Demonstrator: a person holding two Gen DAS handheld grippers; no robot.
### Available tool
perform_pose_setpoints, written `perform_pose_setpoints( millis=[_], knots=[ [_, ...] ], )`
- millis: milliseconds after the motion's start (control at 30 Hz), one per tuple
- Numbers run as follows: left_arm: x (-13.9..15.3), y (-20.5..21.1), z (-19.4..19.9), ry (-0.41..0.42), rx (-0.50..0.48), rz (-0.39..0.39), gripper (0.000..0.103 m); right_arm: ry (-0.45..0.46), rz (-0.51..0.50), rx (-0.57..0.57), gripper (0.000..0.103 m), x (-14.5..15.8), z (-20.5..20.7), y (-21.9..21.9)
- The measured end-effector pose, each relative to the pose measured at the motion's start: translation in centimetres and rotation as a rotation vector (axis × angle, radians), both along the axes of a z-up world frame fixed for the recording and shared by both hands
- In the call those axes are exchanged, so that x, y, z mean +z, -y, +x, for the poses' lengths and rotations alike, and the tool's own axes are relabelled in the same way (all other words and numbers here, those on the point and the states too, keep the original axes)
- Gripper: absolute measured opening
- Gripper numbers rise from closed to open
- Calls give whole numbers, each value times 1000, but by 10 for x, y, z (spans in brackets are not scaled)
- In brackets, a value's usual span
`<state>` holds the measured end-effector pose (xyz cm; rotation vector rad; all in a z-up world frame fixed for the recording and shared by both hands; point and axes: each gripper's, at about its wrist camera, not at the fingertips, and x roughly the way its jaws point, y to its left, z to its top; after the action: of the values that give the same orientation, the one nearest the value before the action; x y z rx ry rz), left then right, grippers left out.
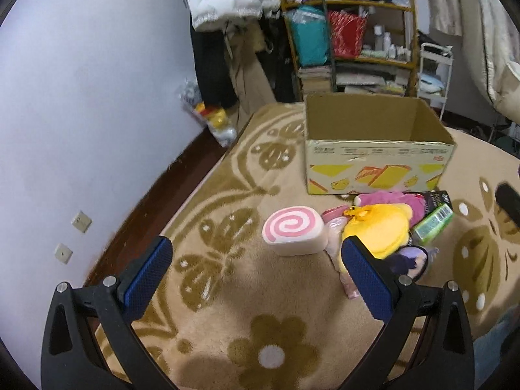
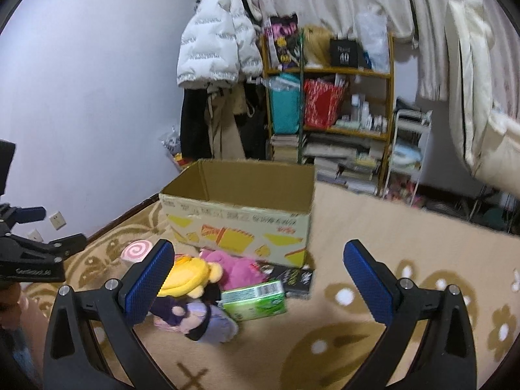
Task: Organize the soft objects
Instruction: 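Move both tools down toward the pile of items beside the box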
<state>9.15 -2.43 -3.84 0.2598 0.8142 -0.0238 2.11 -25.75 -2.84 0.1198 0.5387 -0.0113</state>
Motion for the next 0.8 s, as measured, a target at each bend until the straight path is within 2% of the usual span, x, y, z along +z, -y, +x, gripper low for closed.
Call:
perform_pose_setpoints(
  millis=[200, 400, 633, 800],
  knots=[
    [-9, 5, 34, -53, -9, -13, 103, -66, 17, 12, 103, -21, 22, -11],
    [-19, 14, 59, -55, -6, 4, 103, -124, 22, 23, 103, -40, 41, -16],
    [-50, 20, 77, -106, -17, -7, 103, -195, 29, 21, 103, -61, 61, -7],
    [-68, 18, 89, -153, -1, -47, 103, -240, 32, 27, 103, -76, 71, 0]
  ],
)
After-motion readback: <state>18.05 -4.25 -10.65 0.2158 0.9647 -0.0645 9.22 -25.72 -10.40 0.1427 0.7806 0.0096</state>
